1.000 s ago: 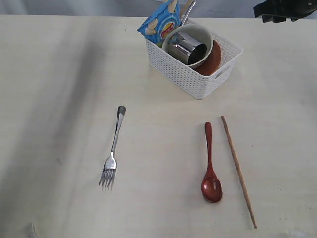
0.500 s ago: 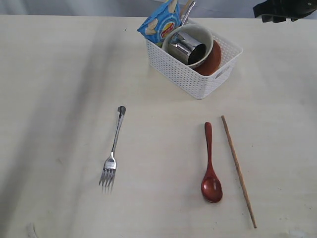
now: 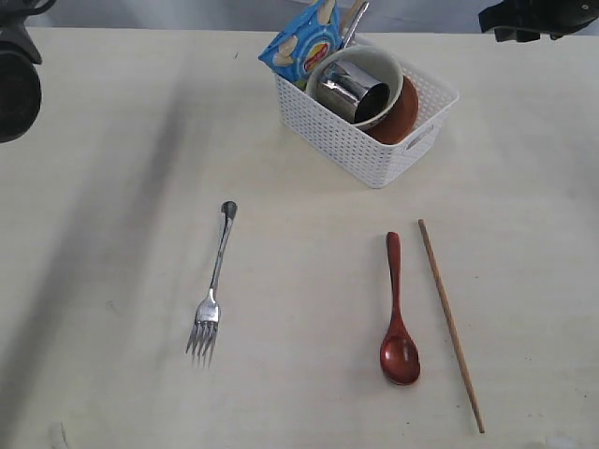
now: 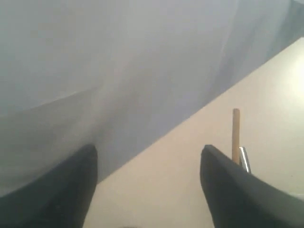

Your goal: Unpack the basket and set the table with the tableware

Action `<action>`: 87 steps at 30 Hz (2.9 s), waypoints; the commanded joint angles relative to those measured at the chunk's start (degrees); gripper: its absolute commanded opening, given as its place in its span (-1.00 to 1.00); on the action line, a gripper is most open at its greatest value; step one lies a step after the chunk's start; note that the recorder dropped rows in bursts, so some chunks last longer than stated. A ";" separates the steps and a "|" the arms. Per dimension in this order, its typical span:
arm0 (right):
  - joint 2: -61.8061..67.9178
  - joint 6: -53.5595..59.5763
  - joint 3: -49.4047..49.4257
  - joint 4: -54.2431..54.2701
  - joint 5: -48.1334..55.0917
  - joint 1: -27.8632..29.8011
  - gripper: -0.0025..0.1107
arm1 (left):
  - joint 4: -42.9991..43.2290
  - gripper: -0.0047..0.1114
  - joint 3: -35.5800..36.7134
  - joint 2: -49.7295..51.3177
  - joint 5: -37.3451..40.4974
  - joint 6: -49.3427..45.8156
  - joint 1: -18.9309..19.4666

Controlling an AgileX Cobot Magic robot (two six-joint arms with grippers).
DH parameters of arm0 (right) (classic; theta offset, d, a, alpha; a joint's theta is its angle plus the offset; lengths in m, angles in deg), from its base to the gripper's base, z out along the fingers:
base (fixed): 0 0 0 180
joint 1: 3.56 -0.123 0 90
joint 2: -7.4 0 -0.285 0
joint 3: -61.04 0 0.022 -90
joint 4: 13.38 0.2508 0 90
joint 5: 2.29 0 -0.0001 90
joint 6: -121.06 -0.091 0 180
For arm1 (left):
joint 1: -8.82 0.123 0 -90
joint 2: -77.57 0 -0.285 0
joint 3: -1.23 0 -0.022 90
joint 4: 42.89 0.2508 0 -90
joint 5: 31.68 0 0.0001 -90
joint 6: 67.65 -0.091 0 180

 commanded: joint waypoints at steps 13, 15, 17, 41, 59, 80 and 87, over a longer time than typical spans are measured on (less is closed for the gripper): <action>-0.11 0.98 0.23 1.13 -0.39 0.31 -0.25 | 4.95 0.08 -0.66 -0.68 18.17 -4.13 1.84; -0.11 0.98 0.23 1.13 -0.39 0.31 -0.25 | 3.98 0.08 -0.66 -1.30 20.16 -5.21 2.53; -0.11 0.98 0.23 1.13 -0.39 0.31 -0.25 | 1.80 0.09 -0.66 -2.37 21.94 -5.21 3.05; -0.11 0.98 0.23 1.13 -0.48 0.31 -0.25 | 6.90 0.26 -0.66 -0.47 27.58 -6.39 -2.38; -0.11 0.98 0.23 1.37 -1.35 0.31 -0.25 | 6.90 -0.54 -0.66 0.72 27.58 -4.68 -2.38; -0.11 0.98 0.23 2.00 -1.81 0.31 -0.25 | 7.27 -0.92 -0.66 -7.69 27.58 -1.61 -2.38; -0.11 0.98 0.23 2.00 -1.81 0.31 -0.25 | 11.80 -0.92 -0.66 -11.29 27.58 3.34 -2.38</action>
